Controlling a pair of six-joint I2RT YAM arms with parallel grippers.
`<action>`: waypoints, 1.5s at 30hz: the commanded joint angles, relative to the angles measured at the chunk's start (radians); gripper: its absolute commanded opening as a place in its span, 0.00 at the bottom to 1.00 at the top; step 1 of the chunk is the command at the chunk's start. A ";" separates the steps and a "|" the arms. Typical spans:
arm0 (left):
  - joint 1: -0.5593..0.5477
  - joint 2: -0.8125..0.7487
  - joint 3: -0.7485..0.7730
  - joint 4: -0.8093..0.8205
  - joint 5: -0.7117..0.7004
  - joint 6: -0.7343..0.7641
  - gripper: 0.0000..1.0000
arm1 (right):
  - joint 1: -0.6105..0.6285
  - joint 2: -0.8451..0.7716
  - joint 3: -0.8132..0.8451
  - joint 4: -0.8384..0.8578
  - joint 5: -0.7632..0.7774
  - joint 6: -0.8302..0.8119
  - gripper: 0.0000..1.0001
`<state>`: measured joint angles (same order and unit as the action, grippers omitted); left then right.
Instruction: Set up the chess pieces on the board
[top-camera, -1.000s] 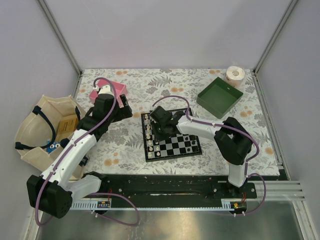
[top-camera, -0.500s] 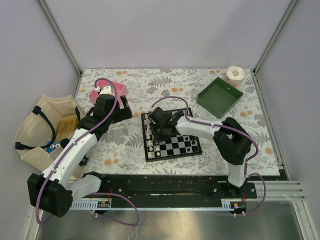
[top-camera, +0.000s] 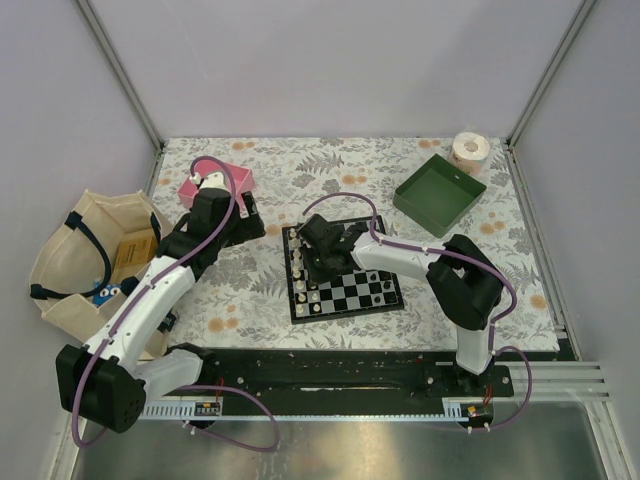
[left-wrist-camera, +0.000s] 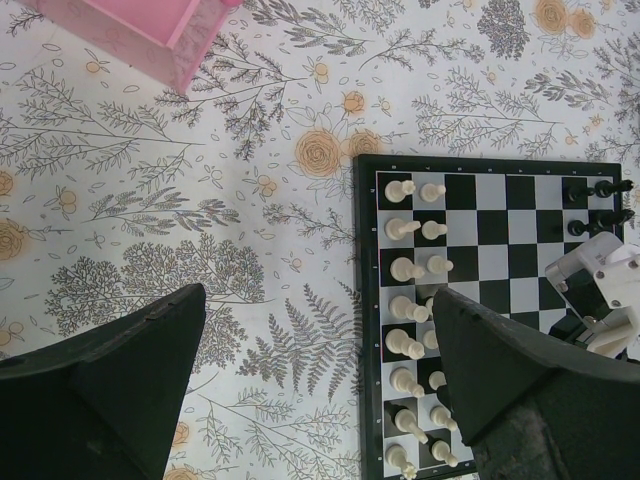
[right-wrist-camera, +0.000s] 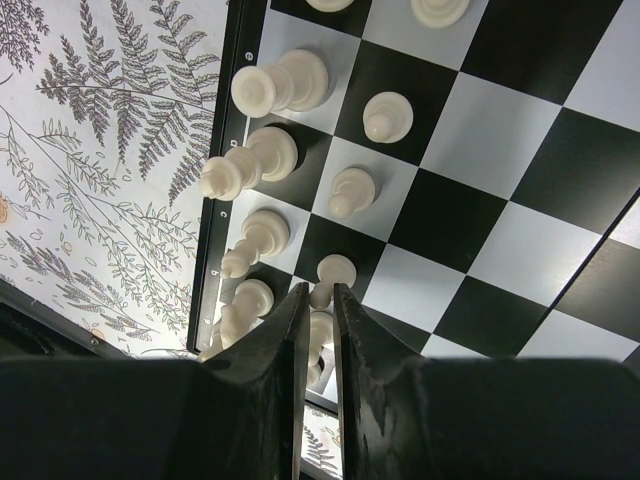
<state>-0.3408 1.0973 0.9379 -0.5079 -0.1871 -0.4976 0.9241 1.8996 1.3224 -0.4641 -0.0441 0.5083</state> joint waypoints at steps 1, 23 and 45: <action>-0.004 0.004 -0.002 0.022 -0.005 0.010 0.99 | 0.012 -0.005 0.046 0.008 0.010 -0.013 0.21; -0.004 0.019 -0.001 0.022 0.011 0.011 0.99 | 0.012 0.013 0.047 0.001 0.012 -0.010 0.24; -0.003 0.013 -0.007 0.023 0.009 0.011 0.99 | 0.012 -0.049 0.028 0.008 0.024 -0.030 0.36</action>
<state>-0.3408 1.1152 0.9379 -0.5106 -0.1833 -0.4973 0.9241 1.9163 1.3365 -0.4644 -0.0422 0.5011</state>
